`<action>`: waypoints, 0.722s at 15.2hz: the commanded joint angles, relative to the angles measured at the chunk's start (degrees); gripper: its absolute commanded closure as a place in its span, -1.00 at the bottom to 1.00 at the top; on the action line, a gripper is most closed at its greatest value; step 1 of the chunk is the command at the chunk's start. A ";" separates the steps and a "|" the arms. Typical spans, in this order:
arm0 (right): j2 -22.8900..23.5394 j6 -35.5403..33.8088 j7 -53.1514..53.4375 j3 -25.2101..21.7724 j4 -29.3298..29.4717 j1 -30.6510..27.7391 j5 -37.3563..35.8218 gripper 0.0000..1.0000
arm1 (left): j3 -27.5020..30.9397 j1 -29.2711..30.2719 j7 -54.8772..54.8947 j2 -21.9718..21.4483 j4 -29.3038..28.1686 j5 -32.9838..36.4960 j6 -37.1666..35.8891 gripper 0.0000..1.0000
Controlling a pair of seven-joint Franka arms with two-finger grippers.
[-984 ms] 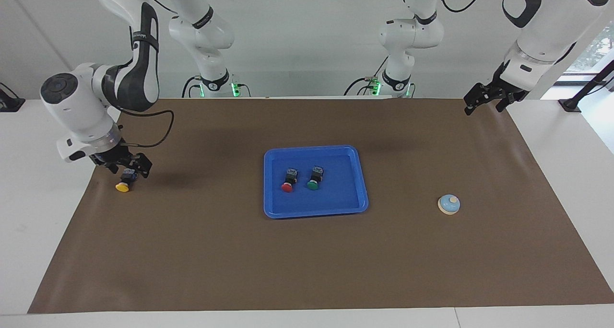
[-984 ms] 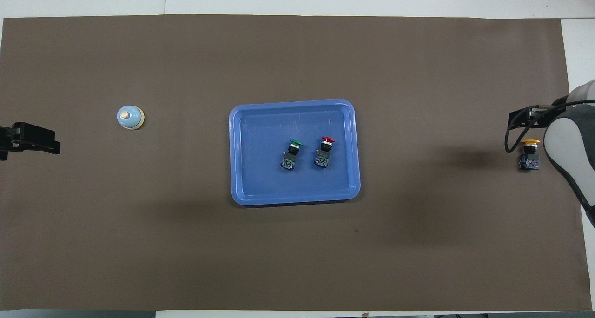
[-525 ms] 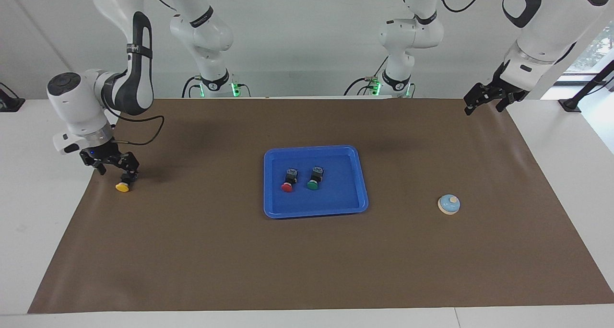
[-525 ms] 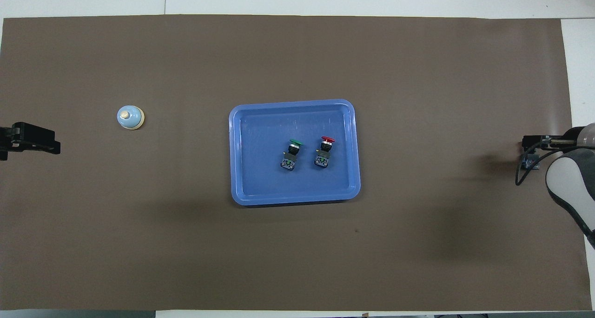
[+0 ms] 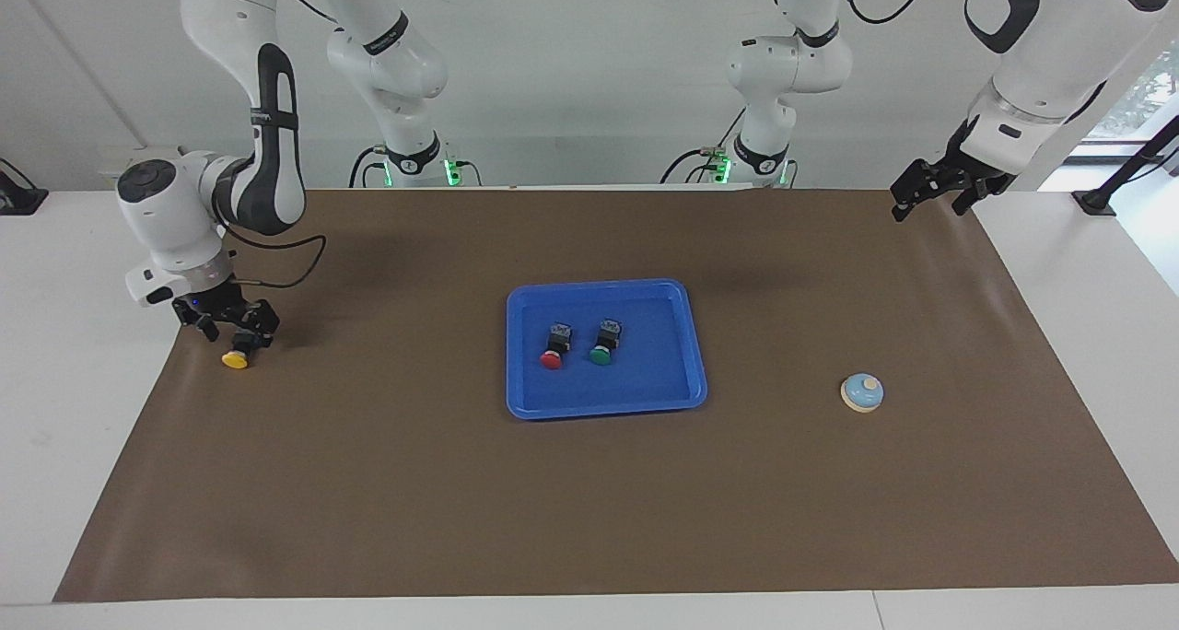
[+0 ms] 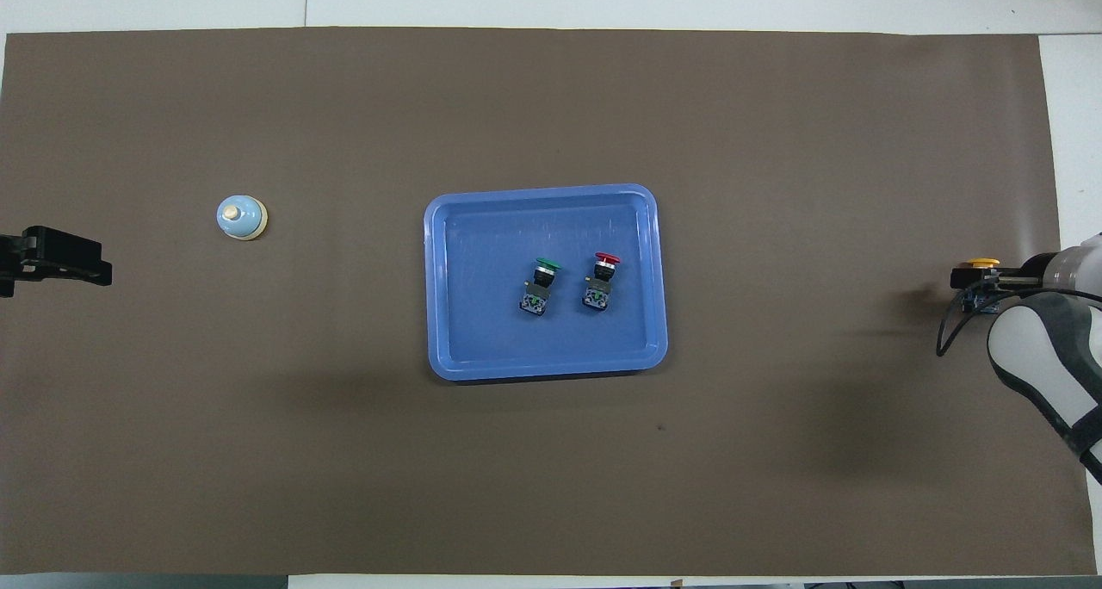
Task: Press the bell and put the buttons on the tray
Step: 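Move the right gripper to the yellow-capped button and grasp it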
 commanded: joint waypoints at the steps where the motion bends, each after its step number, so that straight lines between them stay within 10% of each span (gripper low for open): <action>1: 0.47 1.60 -2.16 1.07 -0.87 -1.87 0.01 -0.86 | -0.02 0.06 -0.35 -1.38 -1.22 0.18 -0.50 -1.00; 4: 0.39 1.60 -2.25 1.15 -1.49 -1.96 0.45 -0.14 | -0.02 0.06 -0.35 -1.38 -1.22 0.18 -0.50 -1.00; 6: 0.38 1.60 -2.25 1.15 -1.58 -1.87 0.54 0.84 | -0.02 0.06 -0.35 -1.38 -1.22 0.09 -0.50 -1.00; 11: -0.05 0.72 -2.25 1.33 -0.88 -1.26 0.98 1.00 | -0.02 0.06 -0.35 -1.38 -1.22 0.18 -0.50 -1.00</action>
